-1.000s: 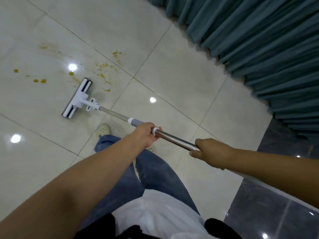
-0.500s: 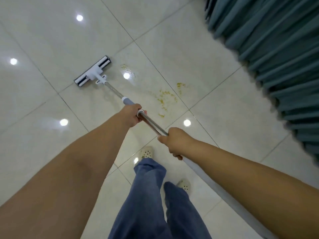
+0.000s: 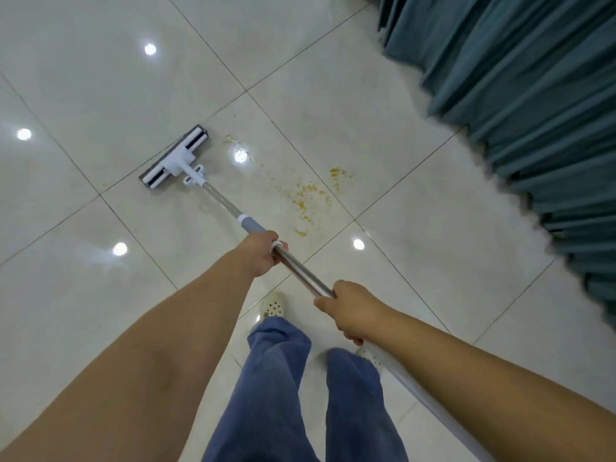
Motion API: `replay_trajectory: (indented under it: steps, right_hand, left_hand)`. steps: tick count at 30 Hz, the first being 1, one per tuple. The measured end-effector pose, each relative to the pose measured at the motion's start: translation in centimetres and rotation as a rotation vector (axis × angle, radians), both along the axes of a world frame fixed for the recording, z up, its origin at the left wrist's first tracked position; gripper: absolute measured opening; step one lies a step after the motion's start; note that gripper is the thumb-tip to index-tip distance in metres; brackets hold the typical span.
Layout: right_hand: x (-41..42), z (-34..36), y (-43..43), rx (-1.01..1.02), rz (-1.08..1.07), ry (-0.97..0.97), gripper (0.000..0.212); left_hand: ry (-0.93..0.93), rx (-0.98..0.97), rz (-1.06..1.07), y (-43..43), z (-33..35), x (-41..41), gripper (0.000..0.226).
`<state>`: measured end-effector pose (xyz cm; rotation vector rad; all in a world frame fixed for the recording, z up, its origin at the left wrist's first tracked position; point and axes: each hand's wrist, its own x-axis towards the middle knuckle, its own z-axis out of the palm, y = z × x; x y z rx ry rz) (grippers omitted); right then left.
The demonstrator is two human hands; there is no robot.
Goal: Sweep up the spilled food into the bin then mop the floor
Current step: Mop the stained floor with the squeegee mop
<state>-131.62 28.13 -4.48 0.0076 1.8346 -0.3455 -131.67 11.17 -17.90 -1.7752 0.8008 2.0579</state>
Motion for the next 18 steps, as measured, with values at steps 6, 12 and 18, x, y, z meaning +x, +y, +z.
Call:
replay_trajectory:
  steps: [6,12,18]
  right_hand:
    - [1.2,2.6,16.6,0.054,-0.038,-0.039,0.026]
    - [4.5,8.0,37.0,0.188,-0.115,-0.077,0.026]
    - [8.8,13.1,51.3,0.242,-0.274,-0.099,0.023]
  left_hand:
    - [0.005,0.217,0.12,16.8,2.8,1.8,0.007]
    - [-0.066,0.374,-0.049,37.2,7.2,4.7,0.003]
    - [-0.102,0.498,-0.204,51.3,11.5,7.3,0.007]
